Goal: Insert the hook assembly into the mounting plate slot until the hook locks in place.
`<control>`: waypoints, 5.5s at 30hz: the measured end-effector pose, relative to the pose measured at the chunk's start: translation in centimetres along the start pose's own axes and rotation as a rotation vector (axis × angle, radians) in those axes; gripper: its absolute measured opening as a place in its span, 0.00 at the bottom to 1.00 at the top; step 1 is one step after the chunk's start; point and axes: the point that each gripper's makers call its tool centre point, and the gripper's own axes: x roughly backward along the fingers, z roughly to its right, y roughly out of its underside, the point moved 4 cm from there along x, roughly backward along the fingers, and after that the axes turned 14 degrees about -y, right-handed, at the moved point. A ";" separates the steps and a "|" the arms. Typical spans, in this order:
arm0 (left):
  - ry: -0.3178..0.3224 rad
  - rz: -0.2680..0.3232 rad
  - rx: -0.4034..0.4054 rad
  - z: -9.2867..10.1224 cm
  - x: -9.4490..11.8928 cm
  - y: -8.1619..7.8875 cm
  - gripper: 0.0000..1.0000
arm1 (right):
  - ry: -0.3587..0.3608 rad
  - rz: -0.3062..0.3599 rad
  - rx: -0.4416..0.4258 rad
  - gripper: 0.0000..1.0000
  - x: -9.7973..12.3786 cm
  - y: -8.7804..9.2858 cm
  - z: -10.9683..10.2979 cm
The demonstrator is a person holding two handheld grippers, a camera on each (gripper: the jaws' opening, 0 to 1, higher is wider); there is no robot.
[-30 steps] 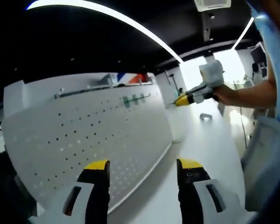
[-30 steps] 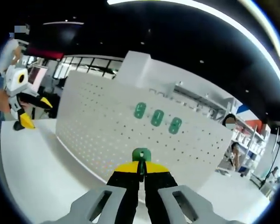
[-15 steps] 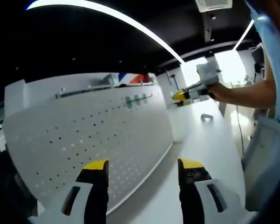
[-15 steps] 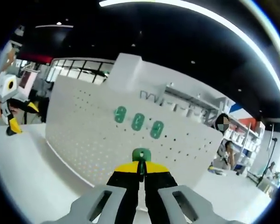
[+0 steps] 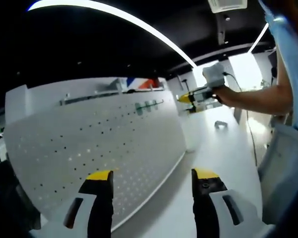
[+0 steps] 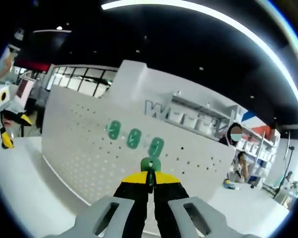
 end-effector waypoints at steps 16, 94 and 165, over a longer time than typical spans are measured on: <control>-0.013 -0.006 0.021 -0.4 -0.3 0.1 0.70 | 0.032 0.042 -0.033 0.01 -1.7 -0.8 1.7; -0.023 -0.025 0.028 -1.0 -0.1 0.5 0.65 | 0.112 -0.019 -0.216 0.01 -6.3 0.4 7.2; -0.022 -0.021 0.022 -1.0 0.1 0.3 0.61 | 0.095 -0.047 -0.173 0.01 -6.4 0.8 7.2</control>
